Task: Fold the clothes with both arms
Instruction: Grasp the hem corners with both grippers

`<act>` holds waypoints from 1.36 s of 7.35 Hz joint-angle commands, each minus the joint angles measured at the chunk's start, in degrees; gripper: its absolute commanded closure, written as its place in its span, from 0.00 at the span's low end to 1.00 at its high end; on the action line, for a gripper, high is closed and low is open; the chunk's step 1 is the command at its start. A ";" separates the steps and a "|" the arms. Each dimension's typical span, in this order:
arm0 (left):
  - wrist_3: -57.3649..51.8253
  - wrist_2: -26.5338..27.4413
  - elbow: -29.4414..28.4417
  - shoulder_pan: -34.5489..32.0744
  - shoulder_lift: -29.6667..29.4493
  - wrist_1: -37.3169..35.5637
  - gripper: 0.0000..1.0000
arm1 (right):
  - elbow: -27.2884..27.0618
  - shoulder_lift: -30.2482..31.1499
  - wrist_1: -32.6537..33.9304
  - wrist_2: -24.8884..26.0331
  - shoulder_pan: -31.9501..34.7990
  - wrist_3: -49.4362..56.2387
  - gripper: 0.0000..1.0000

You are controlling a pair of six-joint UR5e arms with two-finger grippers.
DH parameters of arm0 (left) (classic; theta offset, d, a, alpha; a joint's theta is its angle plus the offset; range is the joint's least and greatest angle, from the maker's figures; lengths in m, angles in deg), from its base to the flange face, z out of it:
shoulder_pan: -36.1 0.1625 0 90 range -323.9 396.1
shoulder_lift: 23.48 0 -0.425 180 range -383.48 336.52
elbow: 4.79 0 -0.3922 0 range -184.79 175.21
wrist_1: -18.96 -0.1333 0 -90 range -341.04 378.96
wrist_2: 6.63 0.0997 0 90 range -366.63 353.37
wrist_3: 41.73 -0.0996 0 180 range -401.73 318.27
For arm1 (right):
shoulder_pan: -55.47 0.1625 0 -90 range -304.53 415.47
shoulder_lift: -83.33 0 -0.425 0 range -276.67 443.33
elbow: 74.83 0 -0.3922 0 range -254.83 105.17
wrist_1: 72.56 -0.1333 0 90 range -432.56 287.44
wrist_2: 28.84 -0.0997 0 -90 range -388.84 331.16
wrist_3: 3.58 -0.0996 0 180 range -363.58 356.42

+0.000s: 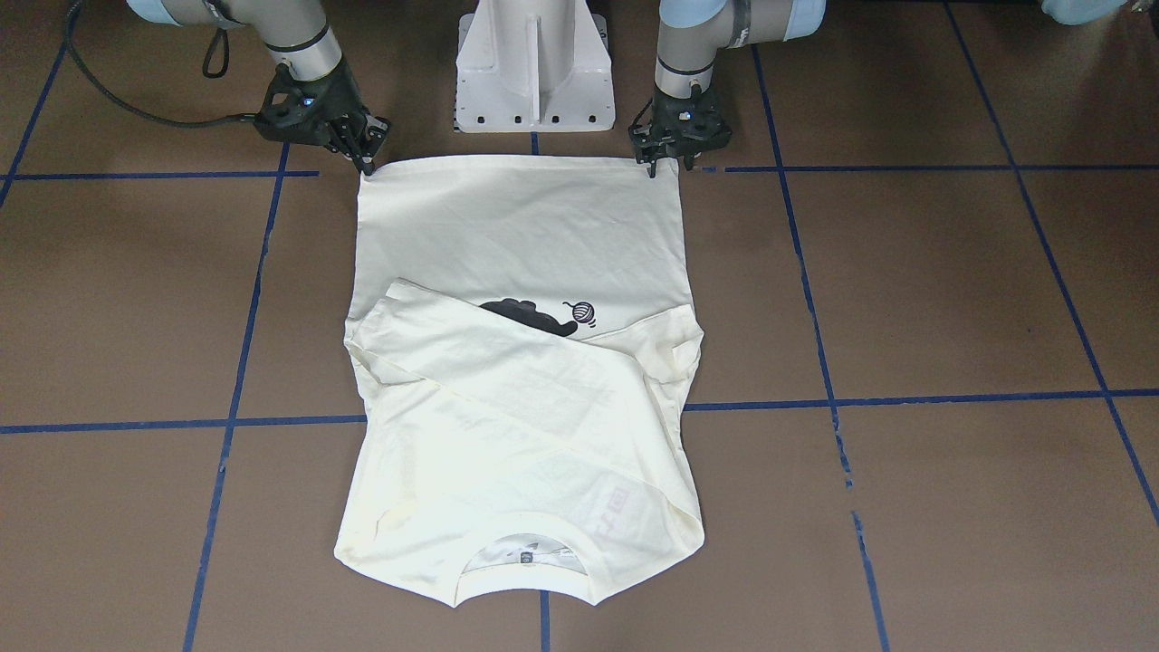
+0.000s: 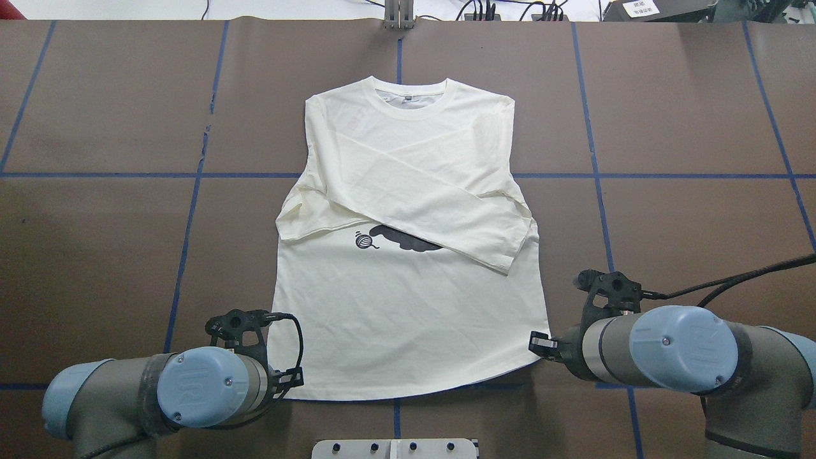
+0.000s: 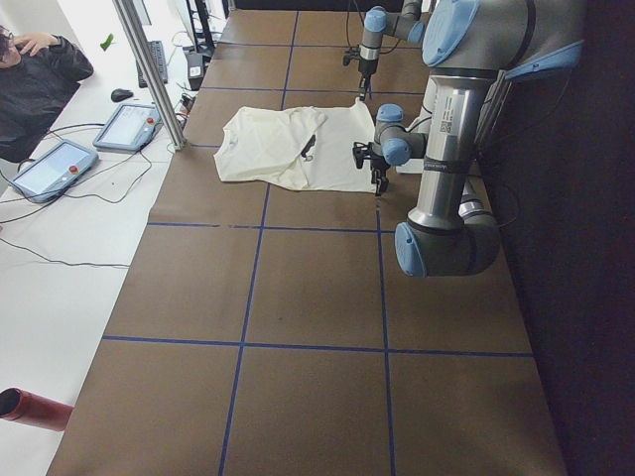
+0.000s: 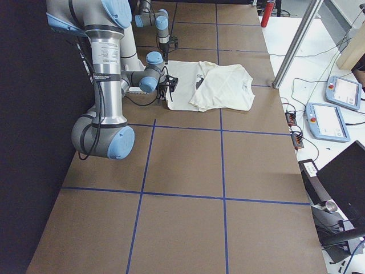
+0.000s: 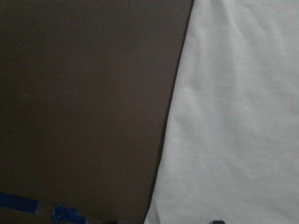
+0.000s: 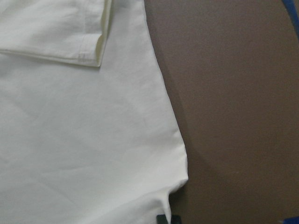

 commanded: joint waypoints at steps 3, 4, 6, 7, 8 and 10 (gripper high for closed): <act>-0.19 -0.09 0.48 0.00 -0.13 0.02 0.91 | -0.04 0.00 0.00 -0.10 0.20 0.07 1.00; -0.28 -0.09 1.35 0.00 0.05 -0.07 1.00 | -0.04 0.09 0.00 -0.19 0.29 0.51 1.00; -0.54 -0.61 4.42 -0.26 0.23 -0.77 1.00 | -0.48 0.35 0.00 -3.51 2.30 0.60 1.00; -0.55 -0.70 6.26 -0.70 0.23 -0.86 1.00 | -1.61 0.70 0.09 -6.05 3.97 0.77 1.00; -0.89 -0.79 9.32 -0.79 0.05 -2.77 1.00 | -2.14 1.14 0.09 -9.99 5.72 2.43 1.00; -6.33 -2.02 14.61 -0.79 0.05 -6.47 1.00 | -8.35 5.68 0.18 -12.05 5.66 2.88 1.00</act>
